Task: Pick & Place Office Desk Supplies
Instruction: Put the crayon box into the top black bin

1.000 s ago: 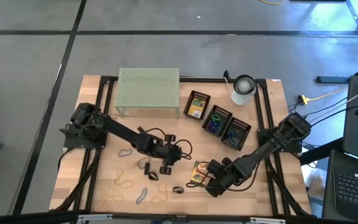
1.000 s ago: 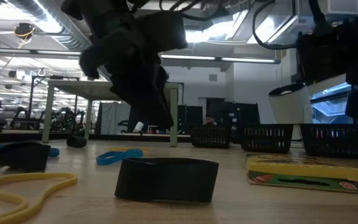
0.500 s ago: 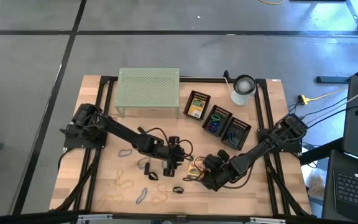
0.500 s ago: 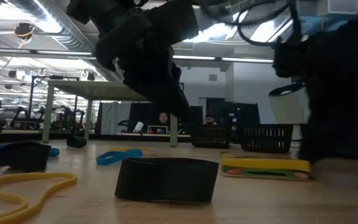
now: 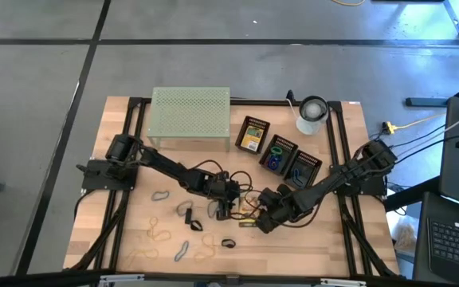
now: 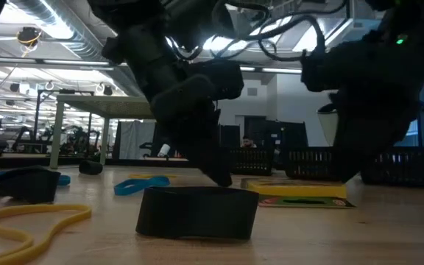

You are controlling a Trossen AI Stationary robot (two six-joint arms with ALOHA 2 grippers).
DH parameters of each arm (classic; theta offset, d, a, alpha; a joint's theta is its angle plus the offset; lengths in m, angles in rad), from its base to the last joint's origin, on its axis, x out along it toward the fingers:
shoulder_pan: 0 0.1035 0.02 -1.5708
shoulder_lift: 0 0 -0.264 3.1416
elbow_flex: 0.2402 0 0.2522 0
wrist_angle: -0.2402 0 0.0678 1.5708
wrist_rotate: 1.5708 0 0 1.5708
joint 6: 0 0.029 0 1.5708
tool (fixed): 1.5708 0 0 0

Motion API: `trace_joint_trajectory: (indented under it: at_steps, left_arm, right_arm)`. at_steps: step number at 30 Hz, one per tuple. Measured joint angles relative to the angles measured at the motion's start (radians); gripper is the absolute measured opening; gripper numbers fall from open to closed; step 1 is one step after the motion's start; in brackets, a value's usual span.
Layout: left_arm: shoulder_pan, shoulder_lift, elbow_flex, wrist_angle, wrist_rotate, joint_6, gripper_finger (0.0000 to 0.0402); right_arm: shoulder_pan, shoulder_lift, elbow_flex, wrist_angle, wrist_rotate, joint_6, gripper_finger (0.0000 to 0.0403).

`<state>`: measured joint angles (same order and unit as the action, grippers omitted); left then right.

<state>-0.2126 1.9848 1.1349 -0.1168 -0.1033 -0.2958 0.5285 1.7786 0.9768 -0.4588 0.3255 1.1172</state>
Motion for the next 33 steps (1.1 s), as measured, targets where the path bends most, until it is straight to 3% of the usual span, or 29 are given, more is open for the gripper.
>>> trace_joint_trajectory:
  at_steps: [10, 19, 33]
  left_arm:
    - [-0.016, 0.013, -0.002, 0.067, 0.007, 0.012, 0.0181]
    - [-0.019, 0.013, -0.002, 0.061, 0.007, 0.048, 0.0181]
    - [-0.020, 0.004, -0.002, 0.018, 0.071, 0.011, 0.0195]
  right_arm:
    - [0.005, -0.041, 0.002, -0.034, -0.157, -0.003, 0.0198]
    - [-0.012, -0.030, 0.002, -0.079, -0.018, 0.103, 0.0198]
    - [-0.012, -0.013, -0.033, -0.003, -0.176, 0.060, 0.0198]
